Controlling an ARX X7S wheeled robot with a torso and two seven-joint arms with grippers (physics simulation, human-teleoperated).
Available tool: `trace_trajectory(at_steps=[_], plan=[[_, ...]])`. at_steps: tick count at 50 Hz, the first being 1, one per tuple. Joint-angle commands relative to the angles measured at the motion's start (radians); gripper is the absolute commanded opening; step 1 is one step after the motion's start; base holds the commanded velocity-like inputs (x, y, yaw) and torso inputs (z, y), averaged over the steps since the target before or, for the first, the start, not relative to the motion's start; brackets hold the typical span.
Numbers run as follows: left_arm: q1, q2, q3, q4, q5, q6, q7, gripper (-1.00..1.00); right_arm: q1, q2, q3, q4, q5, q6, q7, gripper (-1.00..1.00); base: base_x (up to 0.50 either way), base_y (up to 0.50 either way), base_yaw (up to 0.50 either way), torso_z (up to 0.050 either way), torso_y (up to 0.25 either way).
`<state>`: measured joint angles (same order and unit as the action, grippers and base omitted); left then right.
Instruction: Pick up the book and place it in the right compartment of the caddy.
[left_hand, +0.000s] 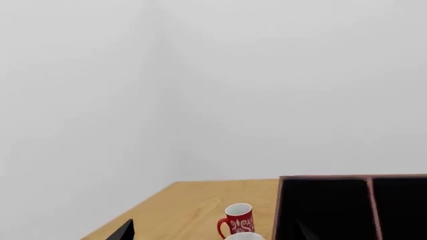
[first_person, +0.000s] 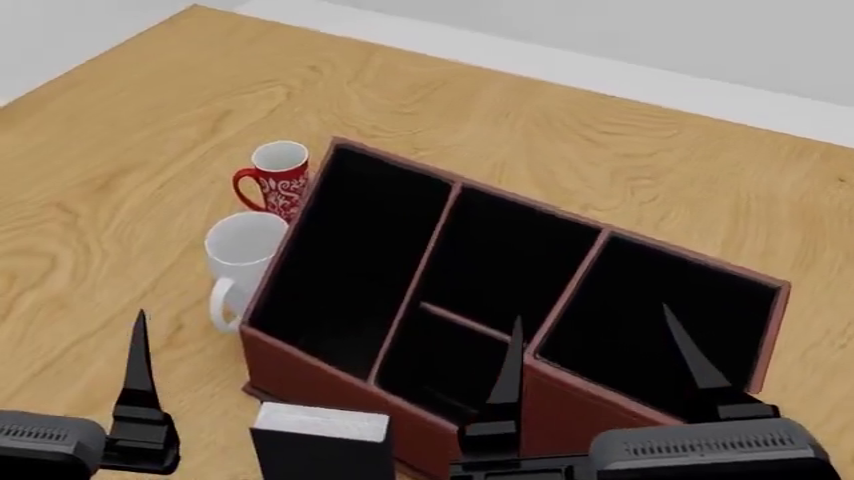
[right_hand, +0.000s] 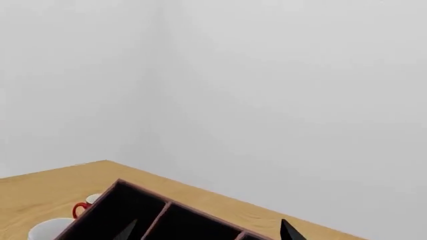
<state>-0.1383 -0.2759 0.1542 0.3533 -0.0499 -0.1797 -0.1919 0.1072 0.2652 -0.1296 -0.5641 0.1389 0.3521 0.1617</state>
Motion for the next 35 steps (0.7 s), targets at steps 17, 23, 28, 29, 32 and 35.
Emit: trace_trajectory(at_steps=[17, 23, 28, 29, 32, 35], plan=[[-0.001, -0.011, 0.007, 0.009, -0.009, -0.005, -0.010, 1.00, 0.011, 0.013, -0.031, -0.004, -0.032, 0.022, 0.034, 1.00, 0.00, 0.00, 0.18, 0.000, 0.000], [0.000, -0.013, 0.006, 0.008, -0.011, 0.000, -0.013, 1.00, 0.007, 0.014, -0.024, -0.009, -0.018, 0.021, 0.034, 1.00, 0.27, -0.42, 0.00, 0.000, 0.000], [0.002, -0.015, 0.009, 0.013, -0.012, -0.003, -0.016, 1.00, 0.005, 0.014, -0.027, -0.007, -0.032, 0.013, 0.048, 1.00, 0.32, -0.36, 0.00, 0.000, 0.000], [0.002, -0.015, 0.009, 0.012, -0.012, -0.002, -0.016, 1.00, 0.010, 0.015, -0.030, -0.008, -0.035, 0.029, 0.051, 1.00, 0.22, -0.12, 0.00, 0.000, 0.000], [0.001, -0.016, 0.010, 0.008, -0.013, 0.002, -0.016, 1.00, 0.010, 0.020, -0.038, -0.011, -0.040, 0.031, 0.049, 1.00, -0.01, 0.00, 0.00, 0.000, 0.000], [0.001, -0.017, 0.010, 0.010, -0.015, 0.001, -0.017, 1.00, 0.009, 0.023, -0.040, -0.012, -0.041, 0.033, 0.050, 1.00, 0.00, 0.00, 0.00, 0.000, 0.000]])
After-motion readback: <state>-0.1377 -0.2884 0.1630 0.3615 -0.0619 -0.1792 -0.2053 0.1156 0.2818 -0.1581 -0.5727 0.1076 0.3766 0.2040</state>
